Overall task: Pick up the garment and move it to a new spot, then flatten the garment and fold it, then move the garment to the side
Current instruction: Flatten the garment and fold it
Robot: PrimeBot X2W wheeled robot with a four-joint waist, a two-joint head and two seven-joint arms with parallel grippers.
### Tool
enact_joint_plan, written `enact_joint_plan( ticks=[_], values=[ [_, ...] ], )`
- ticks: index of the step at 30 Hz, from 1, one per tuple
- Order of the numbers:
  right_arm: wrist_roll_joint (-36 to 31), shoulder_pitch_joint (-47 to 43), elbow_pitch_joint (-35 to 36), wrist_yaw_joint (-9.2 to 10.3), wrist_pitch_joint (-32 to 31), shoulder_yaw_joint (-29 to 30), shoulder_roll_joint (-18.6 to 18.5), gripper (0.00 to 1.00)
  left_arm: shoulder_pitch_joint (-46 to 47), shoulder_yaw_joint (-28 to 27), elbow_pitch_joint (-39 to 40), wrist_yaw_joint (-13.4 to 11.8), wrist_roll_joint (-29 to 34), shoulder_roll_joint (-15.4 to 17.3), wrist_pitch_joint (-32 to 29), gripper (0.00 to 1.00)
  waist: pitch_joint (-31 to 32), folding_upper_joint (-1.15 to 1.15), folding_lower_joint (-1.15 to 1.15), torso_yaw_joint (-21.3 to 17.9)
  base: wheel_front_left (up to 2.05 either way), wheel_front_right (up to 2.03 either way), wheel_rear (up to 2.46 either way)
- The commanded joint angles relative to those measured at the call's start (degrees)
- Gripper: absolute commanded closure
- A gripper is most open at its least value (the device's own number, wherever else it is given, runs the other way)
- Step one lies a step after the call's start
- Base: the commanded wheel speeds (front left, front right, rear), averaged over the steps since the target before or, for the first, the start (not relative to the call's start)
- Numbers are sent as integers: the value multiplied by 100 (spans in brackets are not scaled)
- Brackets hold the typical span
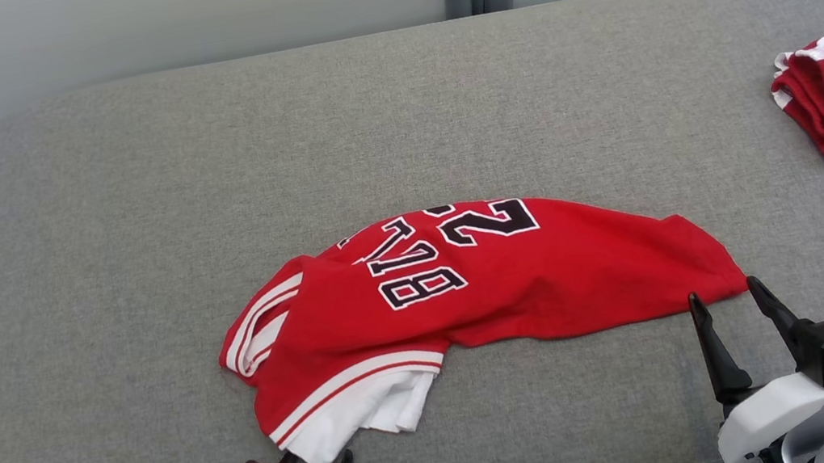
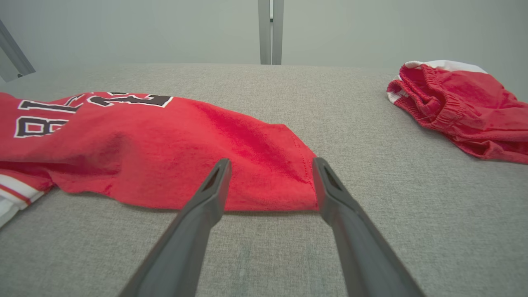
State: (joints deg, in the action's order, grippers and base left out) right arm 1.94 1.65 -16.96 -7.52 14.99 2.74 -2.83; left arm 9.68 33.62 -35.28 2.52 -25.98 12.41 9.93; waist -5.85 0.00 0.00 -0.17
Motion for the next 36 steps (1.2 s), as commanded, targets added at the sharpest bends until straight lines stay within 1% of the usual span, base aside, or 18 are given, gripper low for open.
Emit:
enact_joint_plan(
  ticks=[1, 7, 8, 9, 10, 11, 12, 13, 21, 26, 34, 35, 36],
  values=[
    [-31, 84, 7, 7, 21, -23, -14, 0, 152, 69, -159, 46, 65, -34, 26, 0, -45, 0, 0, -48, 0, 0, 0],
    [-100, 88, -75, 7, 21, 77, -14, 0, 352, 262, -455, 173, 193, -130, 166, 0, -122, 0, 0, -106, 0, 0, 0],
    [-111, 86, -129, 7, 21, 108, -13, 0, 363, 284, -474, 188, 199, -154, 202, 5, -131, 0, 0, -105, 0, 0, 0],
    [-137, 92, -198, 7, -1, 148, -14, 0, 361, 302, -494, 200, 187, -178, 220, 35, -138, 0, 0, -101, 0, 0, 0],
    [-139, 111, -269, 7, -43, 192, -15, 0, 353, 326, -519, 222, 183, -187, 236, 55, -145, 0, 0, -95, 0, 0, 0],
    [-156, 142, -327, 7, -54, 219, -13, 0, 338, 333, -538, 232, 163, -197, 242, 68, -150, 0, 0, -86, 0, 0, 0],
    [-158, 168, -398, 7, -95, 279, -14, 0, 335, 330, -552, 240, 144, -203, 255, 89, -155, 0, 0, -75, 0, 0, 0],
    [-141, 191, -476, 7, -150, 344, -18, 0, 336, 317, -560, 235, 127, -201, 258, 100, -160, 0, 0, -62, 0, 0, 0],
    [-84, 546, -864, 7, -334, 708, -15, 0, 373, 273, -528, 220, 47, -128, 321, 100, -193, 0, 0, 59, 0, 0, 0],
    [-169, 797, -1117, 7, -494, 944, -14, 0, 385, 293, -482, 206, 33, -103, 328, 100, -222, 0, 0, 115, 0, 0, 0],
    [-146, 1098, -1609, 7, -655, 935, -14, 0, 378, 339, -418, 175, 2, -80, 304, 100, -316, 0, 0, 164, 0, 0, 0],
    [-120, 1123, -1672, 7, -676, 921, -16, 2, 379, 343, -409, 169, -3, -79, 305, 100, -327, 0, 0, 169, 0, 0, 0],
    [-86, 1148, -1727, 7, -684, 901, -14, 29, 378, 346, -400, 160, -5, -75, 306, 100, -338, 0, 0, 173, 0, 0, 0]
  ],
)
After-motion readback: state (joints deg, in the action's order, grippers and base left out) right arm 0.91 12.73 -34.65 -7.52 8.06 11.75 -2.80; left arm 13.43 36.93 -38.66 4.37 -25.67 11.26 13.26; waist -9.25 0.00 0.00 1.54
